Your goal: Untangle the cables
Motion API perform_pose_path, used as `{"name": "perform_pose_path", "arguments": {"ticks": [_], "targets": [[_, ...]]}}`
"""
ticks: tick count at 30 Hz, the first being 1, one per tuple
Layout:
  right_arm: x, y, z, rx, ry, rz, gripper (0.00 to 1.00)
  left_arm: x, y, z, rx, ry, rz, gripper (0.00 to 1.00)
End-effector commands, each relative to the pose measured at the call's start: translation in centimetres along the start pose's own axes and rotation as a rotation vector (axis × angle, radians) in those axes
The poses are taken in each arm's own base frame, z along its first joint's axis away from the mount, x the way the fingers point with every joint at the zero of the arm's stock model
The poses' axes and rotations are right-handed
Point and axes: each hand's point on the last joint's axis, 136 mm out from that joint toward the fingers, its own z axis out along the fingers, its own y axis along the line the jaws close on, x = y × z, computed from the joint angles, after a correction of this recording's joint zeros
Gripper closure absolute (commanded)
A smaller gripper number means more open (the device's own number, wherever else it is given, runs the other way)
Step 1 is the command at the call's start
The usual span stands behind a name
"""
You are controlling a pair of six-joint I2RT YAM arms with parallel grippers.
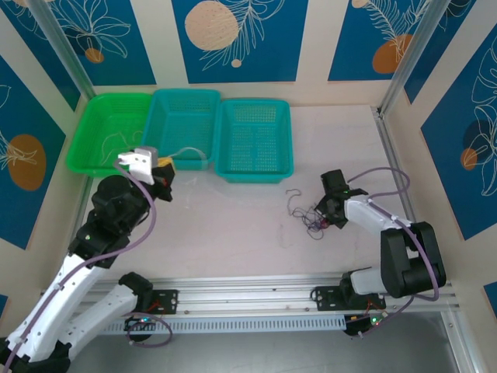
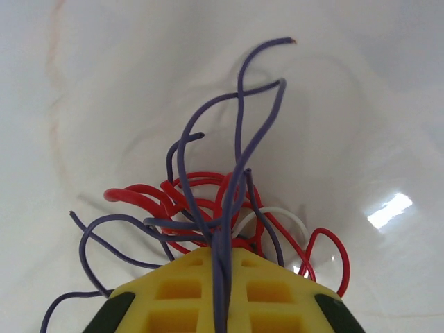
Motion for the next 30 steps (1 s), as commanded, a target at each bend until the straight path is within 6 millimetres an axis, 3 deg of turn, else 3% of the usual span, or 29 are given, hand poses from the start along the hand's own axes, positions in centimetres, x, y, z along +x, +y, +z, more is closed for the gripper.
{"name": "perform_pose_path", "arguments": {"ticks": [1, 4, 8, 16, 24, 30], "targets": [[-0.2, -2.5, 0.1, 0.058, 0.015, 0.034, 1.00, -0.7, 3.2, -0.8, -0.147, 0.014, 0.016, 1.00], [-0.5, -3.0, 0.2, 0.043, 0.028, 0.069, 1.00, -1.8, 3.6, -0.9, -0.140, -0.013, -0.010, 1.00], [-0.1, -2.6, 0.5, 0.003, 0.043, 0.062, 0.99, -3.8, 1.8, -0.2, -0.034, -0.053, -0.019, 1.00], [0.7, -1.9, 1.1, -0.051, 0.065, 0.047, 0.97, -9.7, 3.9, 1.5, -0.139, -0.118, 0.095, 1.00], [0.6, -1.4, 1.0, -0.099, 0.052, 0.031, 0.96, -14.3, 9.9, 7.4, -0.193, -0.157, 0.030, 1.00], [0.6, -1.3, 1.0, -0.123, 0.045, 0.035, 0.96, -15.5, 14.3, 12.2, -0.187, -0.141, -0.022, 1.00]]}}
